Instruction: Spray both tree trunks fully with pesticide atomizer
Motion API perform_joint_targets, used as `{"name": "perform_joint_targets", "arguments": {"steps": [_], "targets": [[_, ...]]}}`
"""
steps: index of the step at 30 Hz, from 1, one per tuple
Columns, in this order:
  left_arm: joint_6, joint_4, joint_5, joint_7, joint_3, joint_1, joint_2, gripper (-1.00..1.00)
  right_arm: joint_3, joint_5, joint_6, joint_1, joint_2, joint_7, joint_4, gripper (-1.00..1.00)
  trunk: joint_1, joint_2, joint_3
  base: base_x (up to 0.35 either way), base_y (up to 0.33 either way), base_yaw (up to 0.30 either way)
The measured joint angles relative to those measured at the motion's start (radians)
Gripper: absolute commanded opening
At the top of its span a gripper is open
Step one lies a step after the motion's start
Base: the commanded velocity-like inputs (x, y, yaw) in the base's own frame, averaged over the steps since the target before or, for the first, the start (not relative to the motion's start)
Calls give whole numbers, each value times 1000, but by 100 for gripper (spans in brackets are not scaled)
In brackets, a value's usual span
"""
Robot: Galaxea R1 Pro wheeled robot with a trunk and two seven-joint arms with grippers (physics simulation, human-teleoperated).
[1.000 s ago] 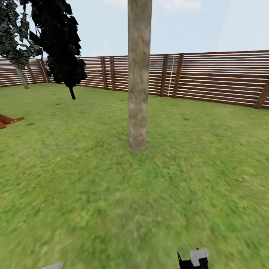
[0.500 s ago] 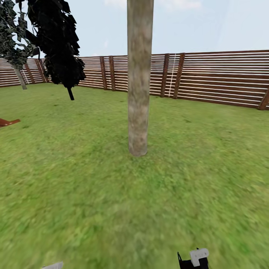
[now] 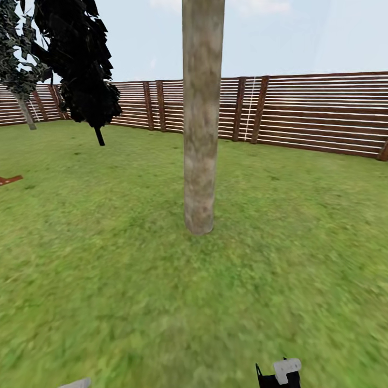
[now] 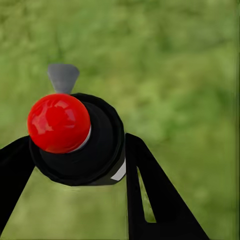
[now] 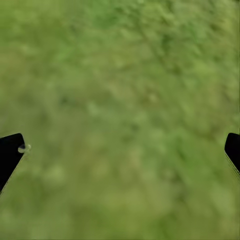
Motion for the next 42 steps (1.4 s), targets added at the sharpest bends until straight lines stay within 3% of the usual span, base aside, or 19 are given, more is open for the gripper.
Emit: {"name": "perform_joint_targets", "arguments": {"steps": [24,42], "targets": [[0,0,0,-1,0,0,0,-100,0,0,0,0,0,1,0,100,0,0,0,340,-47,-29],[2,-16,-2,-9,-11,-4,9,-100,5,4,-1,0,1,3,-8,100,0,0,6,338,-89,-116]]}}
